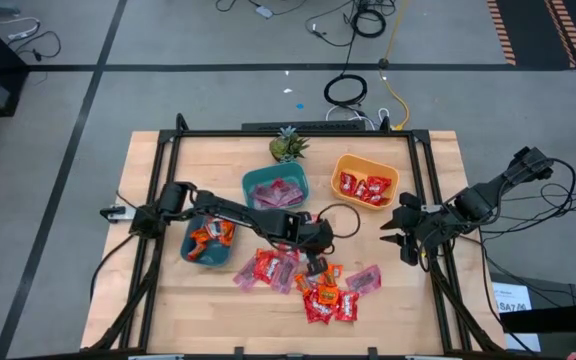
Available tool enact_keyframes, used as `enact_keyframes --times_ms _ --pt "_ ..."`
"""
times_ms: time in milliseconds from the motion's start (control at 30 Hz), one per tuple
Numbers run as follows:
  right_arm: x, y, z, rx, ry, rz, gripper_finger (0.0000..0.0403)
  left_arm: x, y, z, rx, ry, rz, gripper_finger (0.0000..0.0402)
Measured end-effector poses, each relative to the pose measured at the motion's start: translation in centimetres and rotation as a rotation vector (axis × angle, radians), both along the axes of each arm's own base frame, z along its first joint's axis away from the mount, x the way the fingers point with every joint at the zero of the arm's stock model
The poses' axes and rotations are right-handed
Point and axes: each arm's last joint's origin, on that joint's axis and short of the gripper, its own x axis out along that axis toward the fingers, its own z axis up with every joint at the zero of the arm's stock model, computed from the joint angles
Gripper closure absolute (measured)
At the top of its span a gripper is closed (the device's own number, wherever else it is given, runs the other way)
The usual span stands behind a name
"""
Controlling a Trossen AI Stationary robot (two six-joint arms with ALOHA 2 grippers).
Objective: Sort candy
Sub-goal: Put the orange chocolate into the blue bin
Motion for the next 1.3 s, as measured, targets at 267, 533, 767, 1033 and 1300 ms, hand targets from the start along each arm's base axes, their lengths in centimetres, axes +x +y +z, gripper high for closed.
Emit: enact_keyframes --times_ms 267,533,767,1033,1300 --pt "0.1 0.1 0.1 0.007 -0.019 0.000 0.0277 -0.3 0.6 6.3 -0.038 -0.047 0.113 0.0387" --pt "0.2 0.1 0.2 0.010 -0.025 0.000 0.0277 -3.5 0.7 12.4 0.031 -0.096 0.209 0.0388" --pt "0.5 0.3 0.5 0.019 -0.071 0.016 0.0277 -8.5 0.6 15.1 0.119 -0.020 0.385 0.0388" --pt "0.6 0.3 0.6 0.008 -0.092 0.002 0.0277 -15.5 0.3 14.3 0.064 -0.007 0.513 0.0388" --pt "0.6 0.3 0.6 0.007 -0.091 0.001 0.0277 -22.2 0.3 11.0 -0.050 -0.040 0.641 0.0388"
